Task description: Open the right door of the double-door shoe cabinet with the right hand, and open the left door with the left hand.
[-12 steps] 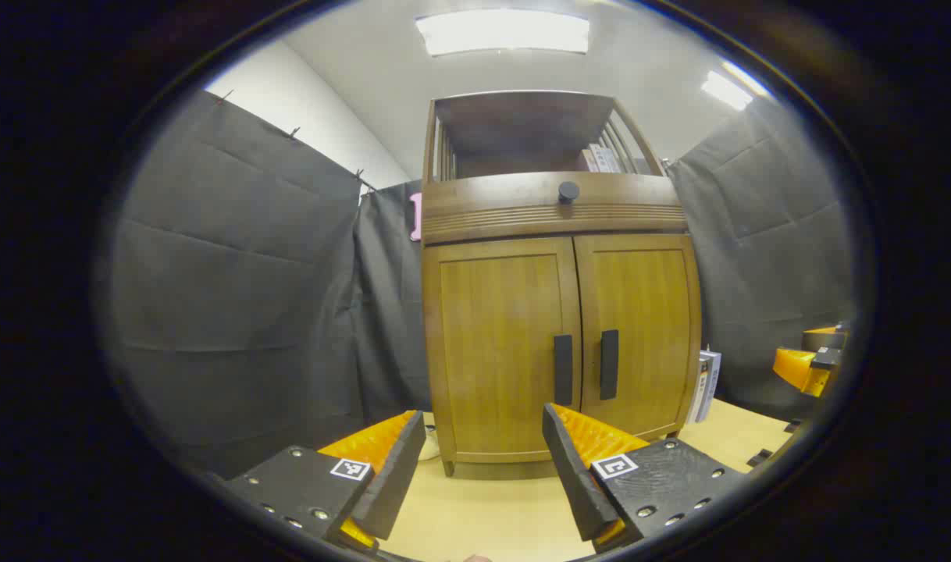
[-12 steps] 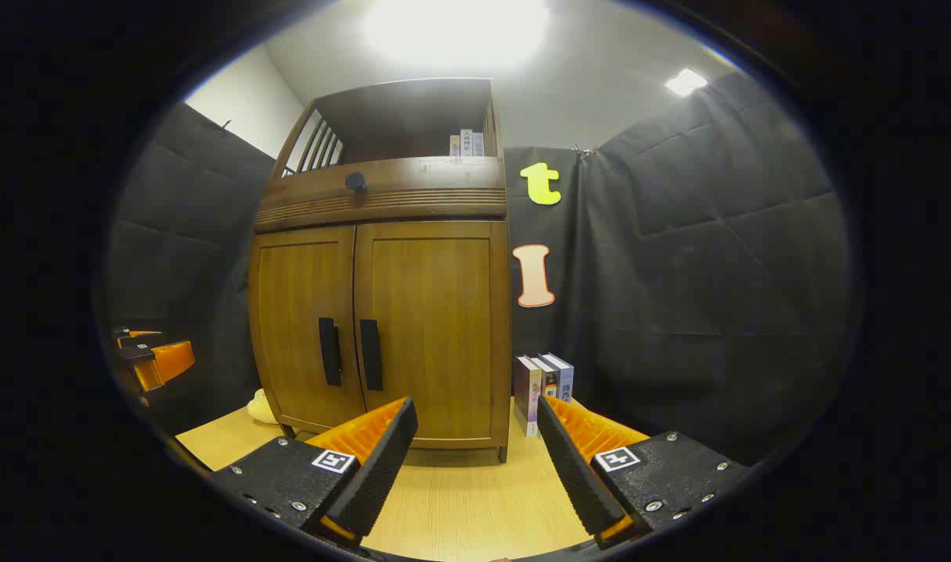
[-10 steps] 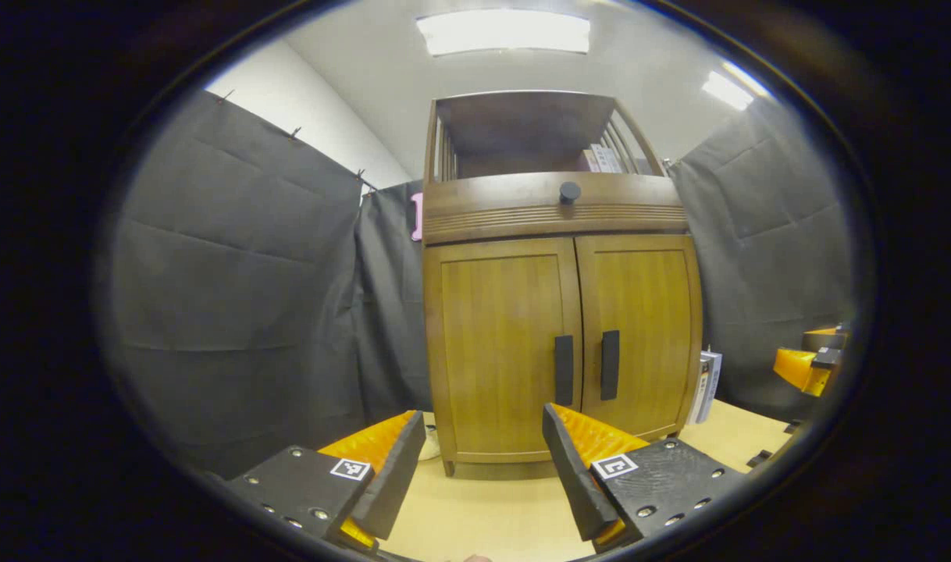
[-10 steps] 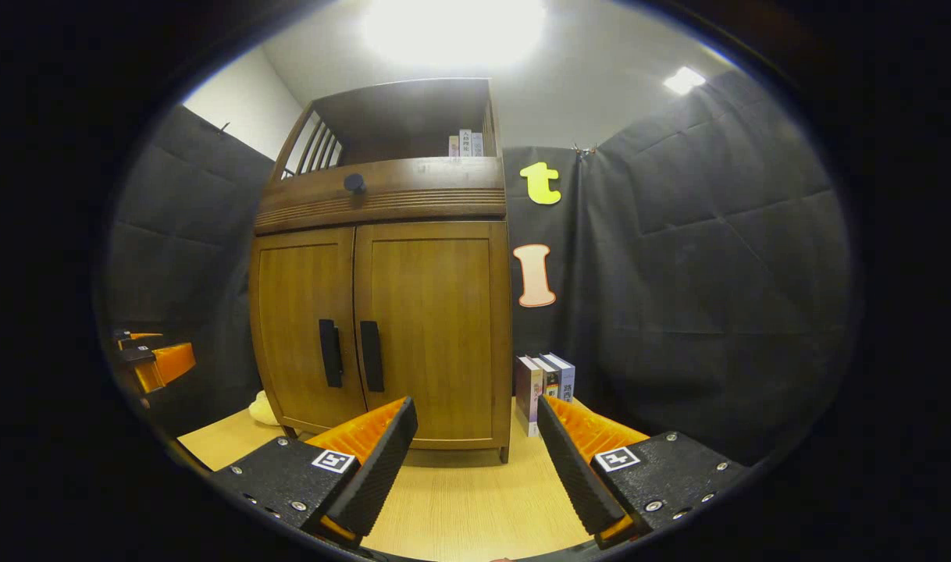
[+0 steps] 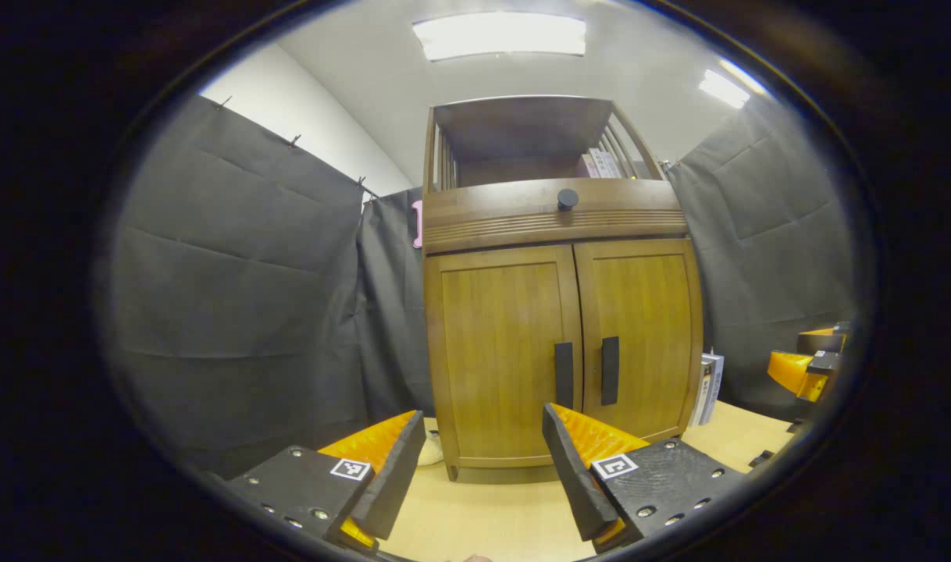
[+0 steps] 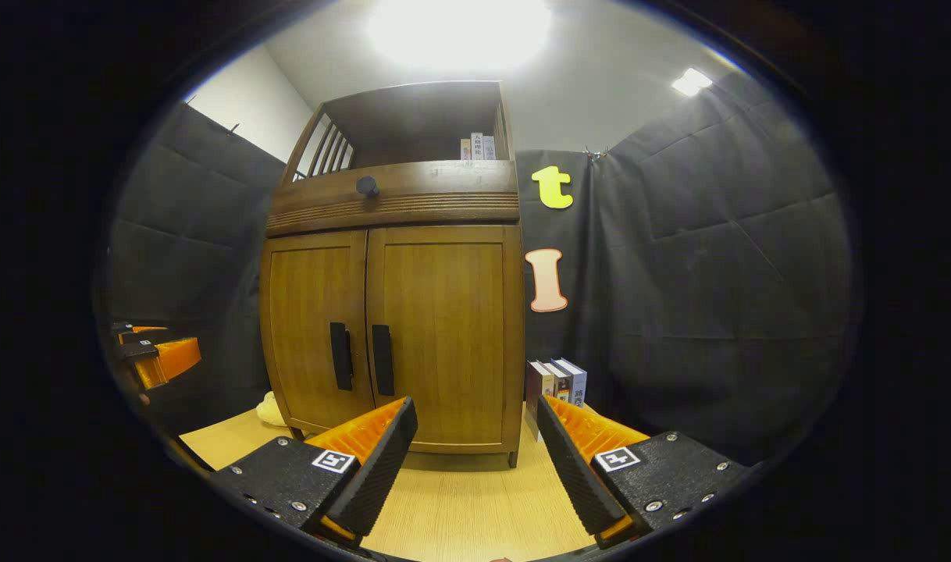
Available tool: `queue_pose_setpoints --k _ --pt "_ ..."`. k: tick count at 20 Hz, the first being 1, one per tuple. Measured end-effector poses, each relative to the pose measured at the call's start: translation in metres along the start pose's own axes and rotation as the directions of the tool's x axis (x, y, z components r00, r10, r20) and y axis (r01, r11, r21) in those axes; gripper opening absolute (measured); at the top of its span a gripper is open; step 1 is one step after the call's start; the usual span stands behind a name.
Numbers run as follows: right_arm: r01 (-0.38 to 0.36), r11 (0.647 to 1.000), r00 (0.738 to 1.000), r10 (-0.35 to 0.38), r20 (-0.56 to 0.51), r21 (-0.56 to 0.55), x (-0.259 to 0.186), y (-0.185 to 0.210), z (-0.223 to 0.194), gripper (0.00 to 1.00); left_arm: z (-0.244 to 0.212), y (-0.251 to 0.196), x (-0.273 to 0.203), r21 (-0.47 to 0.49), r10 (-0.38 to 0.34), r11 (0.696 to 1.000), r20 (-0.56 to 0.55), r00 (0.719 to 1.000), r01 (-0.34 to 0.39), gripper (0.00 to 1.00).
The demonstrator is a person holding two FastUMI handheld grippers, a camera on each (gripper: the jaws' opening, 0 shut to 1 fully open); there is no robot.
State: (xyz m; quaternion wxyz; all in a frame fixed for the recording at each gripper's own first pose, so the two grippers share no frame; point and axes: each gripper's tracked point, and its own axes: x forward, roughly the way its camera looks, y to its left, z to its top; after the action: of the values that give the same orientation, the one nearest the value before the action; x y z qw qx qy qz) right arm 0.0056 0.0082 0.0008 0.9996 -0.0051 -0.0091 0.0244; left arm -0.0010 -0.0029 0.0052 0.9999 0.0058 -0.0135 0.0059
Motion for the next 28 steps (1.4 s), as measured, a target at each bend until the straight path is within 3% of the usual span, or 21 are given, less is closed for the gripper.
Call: queue_pose_setpoints --k 14,28 --pt "-0.029 0.999 0.999 0.029 0.037 0.012 0.015 0.011 0.012 0.95 0.002 -0.002 -0.001 -0.008 -0.012 1.000 0.009 1.000 0.012 0.92" --pt "-0.160 0.985 0.981 0.152 0.123 0.065 0.098 0.070 0.052 0.96 0.007 0.028 -0.022 0.023 0.078 0.997 0.013 0.997 -0.078 0.92"
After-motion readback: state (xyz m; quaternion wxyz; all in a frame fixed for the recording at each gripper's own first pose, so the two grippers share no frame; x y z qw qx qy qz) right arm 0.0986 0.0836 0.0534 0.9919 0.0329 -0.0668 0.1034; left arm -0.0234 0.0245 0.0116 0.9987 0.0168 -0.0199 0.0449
